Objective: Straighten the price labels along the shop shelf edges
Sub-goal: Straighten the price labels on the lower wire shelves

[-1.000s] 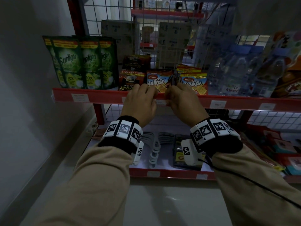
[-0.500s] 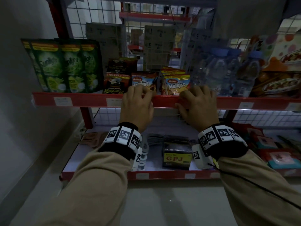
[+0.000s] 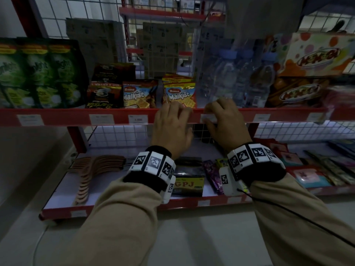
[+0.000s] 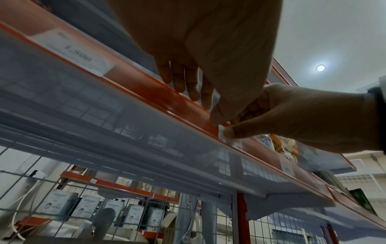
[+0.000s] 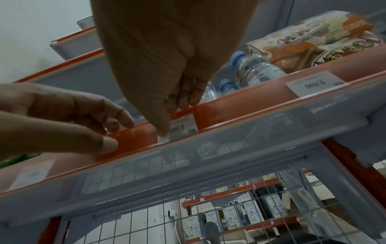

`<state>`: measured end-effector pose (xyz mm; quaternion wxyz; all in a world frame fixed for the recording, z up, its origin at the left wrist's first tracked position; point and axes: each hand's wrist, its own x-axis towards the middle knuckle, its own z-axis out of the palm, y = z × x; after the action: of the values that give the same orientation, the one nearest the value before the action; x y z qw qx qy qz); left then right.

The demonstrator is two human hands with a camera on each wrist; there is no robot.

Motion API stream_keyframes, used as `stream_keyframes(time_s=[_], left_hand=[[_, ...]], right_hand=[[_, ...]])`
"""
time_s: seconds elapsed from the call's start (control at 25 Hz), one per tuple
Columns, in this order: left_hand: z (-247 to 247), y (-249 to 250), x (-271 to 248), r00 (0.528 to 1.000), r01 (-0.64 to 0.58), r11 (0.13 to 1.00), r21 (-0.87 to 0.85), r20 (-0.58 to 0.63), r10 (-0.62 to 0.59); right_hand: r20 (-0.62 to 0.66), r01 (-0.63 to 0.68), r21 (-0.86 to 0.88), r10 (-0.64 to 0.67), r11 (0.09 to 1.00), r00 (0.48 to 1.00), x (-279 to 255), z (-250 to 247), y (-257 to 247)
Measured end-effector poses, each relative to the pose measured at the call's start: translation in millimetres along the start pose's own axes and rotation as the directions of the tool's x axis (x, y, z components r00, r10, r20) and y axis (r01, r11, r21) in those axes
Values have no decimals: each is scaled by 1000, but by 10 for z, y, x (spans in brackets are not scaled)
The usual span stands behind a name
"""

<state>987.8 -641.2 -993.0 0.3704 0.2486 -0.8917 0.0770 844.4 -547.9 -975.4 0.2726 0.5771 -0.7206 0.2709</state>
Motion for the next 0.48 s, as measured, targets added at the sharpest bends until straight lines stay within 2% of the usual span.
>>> stream_keyframes(time_s=[0.16, 0.48], left_hand=[[13, 29, 48, 1000, 24, 998, -61, 1, -24], [-1, 21, 40, 1000, 15, 998, -61, 11, -14]], right_hand=[[9, 26, -5, -26, 1000, 1000, 8, -14, -1], [49, 16, -64, -13, 998, 999, 35, -17, -37]])
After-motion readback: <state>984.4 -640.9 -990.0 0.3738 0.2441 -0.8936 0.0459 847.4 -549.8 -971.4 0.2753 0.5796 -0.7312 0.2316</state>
